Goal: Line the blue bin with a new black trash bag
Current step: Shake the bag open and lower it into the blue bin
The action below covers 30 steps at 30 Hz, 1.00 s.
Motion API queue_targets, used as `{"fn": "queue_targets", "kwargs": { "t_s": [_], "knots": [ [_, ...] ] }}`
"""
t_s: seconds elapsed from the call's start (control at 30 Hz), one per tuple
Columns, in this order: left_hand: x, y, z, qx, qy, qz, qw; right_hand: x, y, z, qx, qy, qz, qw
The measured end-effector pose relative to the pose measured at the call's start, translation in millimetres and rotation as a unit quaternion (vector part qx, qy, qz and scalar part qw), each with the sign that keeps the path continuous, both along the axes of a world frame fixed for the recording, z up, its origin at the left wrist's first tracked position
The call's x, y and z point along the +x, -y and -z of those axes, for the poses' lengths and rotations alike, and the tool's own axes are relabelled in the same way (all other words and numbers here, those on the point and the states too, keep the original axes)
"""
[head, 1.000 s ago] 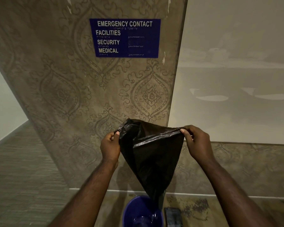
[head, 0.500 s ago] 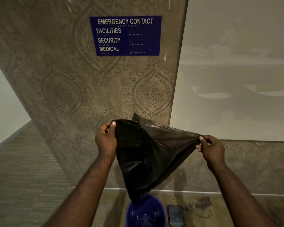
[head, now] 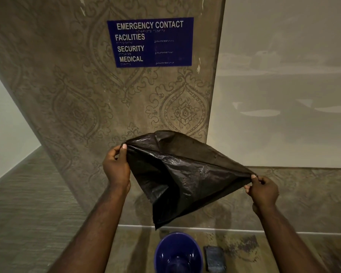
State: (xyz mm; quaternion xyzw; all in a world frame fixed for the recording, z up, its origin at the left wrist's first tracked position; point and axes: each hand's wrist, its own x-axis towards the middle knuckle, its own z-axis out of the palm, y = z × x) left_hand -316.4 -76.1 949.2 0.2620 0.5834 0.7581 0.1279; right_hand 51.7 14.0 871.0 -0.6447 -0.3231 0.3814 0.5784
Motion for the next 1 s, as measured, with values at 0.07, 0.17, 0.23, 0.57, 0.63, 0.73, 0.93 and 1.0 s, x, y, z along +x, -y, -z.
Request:
{"fn": "queue_targets", "kwargs": {
  "t_s": [0.07, 0.17, 0.23, 0.57, 0.63, 0.73, 0.93, 1.0],
  "knots": [
    [4.0, -0.8, -4.2, -0.006, -0.021, 0.006, 1.000, 0.5, 4.1, 7.3, -0.021, 0.034, -0.010, 0.999],
    [8.3, -2.5, -12.2, -0.006, -0.020, 0.073, 0.997, -0.7, 11.9, 7.9, -0.054, 0.142, 0.009, 0.988],
    [11.1, -2.3, -17.9, 0.000, -0.037, 0.154, 0.987, -7.6, 15.1, -7.9, -0.016, 0.196, 0.028, 0.980],
    [1.9, -1.0, -40.7, -0.066, -0.142, 0.314, 0.936, -141.5, -10.1, -104.7, 0.241, 0.548, -0.353, 0.719],
    [-0.6, 1.4, -44.8, -0.077, -0.176, 0.301, 0.934, -157.2, -16.9, -107.3, 0.191, 0.555, -0.417, 0.694],
    [-6.0, 6.9, -48.2, -0.079, -0.232, 0.277, 0.929, -166.4, -18.9, -105.6, 0.176, 0.515, -0.433, 0.719],
    [-1.3, 8.8, -40.0, -0.195, -0.254, 0.111, 0.941, -164.3, -11.4, -104.4, 0.173, 0.521, -0.339, 0.764],
    [12.2, 9.0, -31.4, -0.215, -0.264, 0.059, 0.938, -165.3, -9.3, -106.6, 0.163, 0.506, -0.309, 0.788]
  ]
}}
